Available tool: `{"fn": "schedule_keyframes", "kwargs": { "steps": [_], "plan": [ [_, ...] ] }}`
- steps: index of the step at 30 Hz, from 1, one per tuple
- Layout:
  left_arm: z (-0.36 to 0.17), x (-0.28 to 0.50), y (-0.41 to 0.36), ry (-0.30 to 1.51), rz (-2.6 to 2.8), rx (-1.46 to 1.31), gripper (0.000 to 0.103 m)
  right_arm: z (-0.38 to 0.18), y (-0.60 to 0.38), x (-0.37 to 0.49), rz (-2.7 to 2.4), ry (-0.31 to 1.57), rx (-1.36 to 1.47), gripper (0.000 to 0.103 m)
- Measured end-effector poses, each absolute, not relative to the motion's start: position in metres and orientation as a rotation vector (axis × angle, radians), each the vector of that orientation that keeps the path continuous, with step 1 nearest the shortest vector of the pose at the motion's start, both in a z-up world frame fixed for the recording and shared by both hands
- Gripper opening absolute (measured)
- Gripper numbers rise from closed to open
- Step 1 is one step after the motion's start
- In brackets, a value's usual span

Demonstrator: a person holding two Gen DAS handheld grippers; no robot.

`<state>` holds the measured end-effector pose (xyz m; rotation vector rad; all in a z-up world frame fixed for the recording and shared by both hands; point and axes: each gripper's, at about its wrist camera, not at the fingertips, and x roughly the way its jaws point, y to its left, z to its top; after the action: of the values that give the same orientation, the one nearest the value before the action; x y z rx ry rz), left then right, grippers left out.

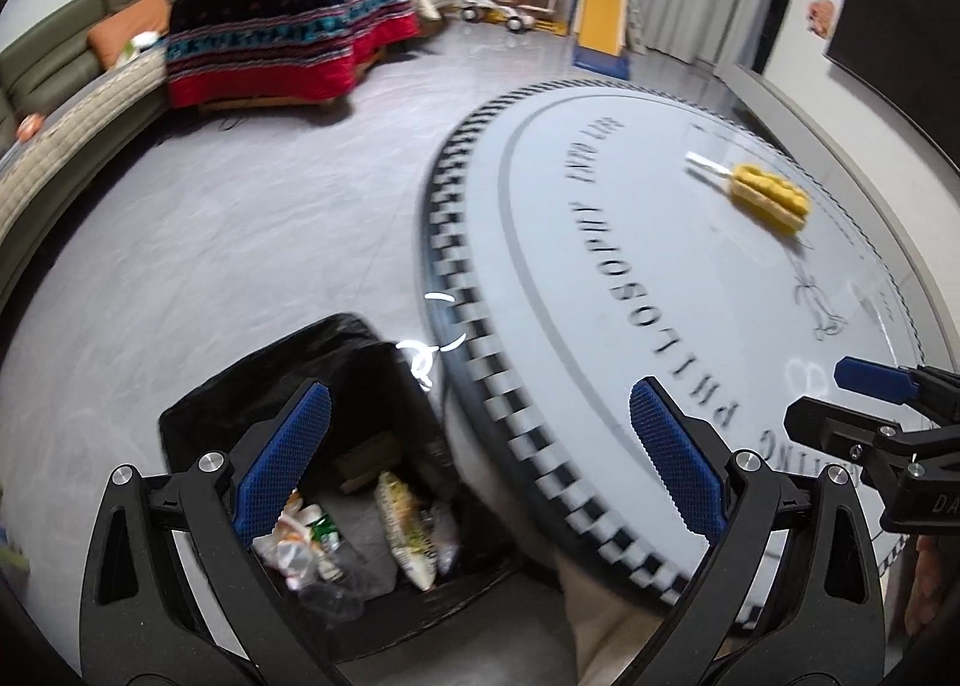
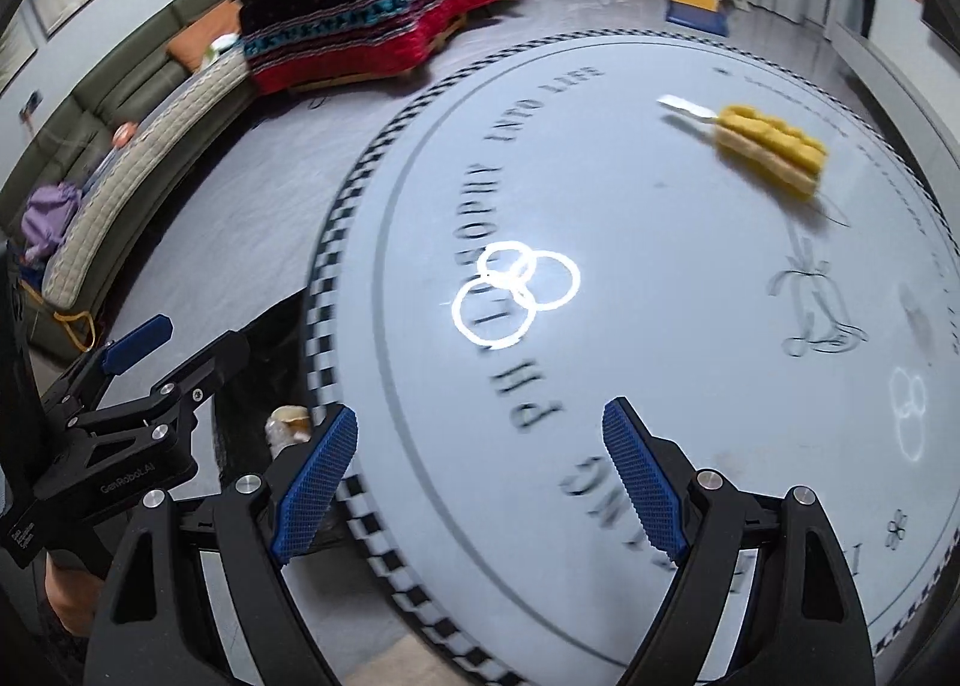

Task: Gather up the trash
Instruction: 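Move both grippers back over the table toward the sponge brush and cup, then grasp the yellow sponge brush with the left gripper while the right grasps the clear cup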

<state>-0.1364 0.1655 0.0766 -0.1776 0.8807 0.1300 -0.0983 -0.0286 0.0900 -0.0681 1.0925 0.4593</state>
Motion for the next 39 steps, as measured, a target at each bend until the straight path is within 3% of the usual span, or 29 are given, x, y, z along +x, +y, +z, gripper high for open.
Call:
{"fn": "schedule_keyframes", "kwargs": {
  "steps": [15,26,32,36,39],
  "plan": [
    [0.075,-0.02,0.037,0.913,-0.111,-0.021,0.097,0.082,-0.214,-0.01,0.104,1.09,0.141,0.084],
    [0.061,0.051,-0.006,0.959,-0.194,0.047,0.097,0.06,-0.278,0.059,-0.018,1.128,0.2,0.084],
    [0.062,0.088,-0.023,0.963,-0.261,0.108,0.097,0.043,-0.286,0.098,-0.041,1.161,0.166,0.068],
    [0.061,0.109,-0.03,0.962,-0.291,0.143,0.097,0.031,-0.29,0.115,-0.032,1.184,0.161,0.038],
    [0.06,0.123,-0.037,0.957,-0.31,0.196,0.097,0.033,-0.294,0.124,-0.034,1.175,0.176,0.038]
  ]
}}
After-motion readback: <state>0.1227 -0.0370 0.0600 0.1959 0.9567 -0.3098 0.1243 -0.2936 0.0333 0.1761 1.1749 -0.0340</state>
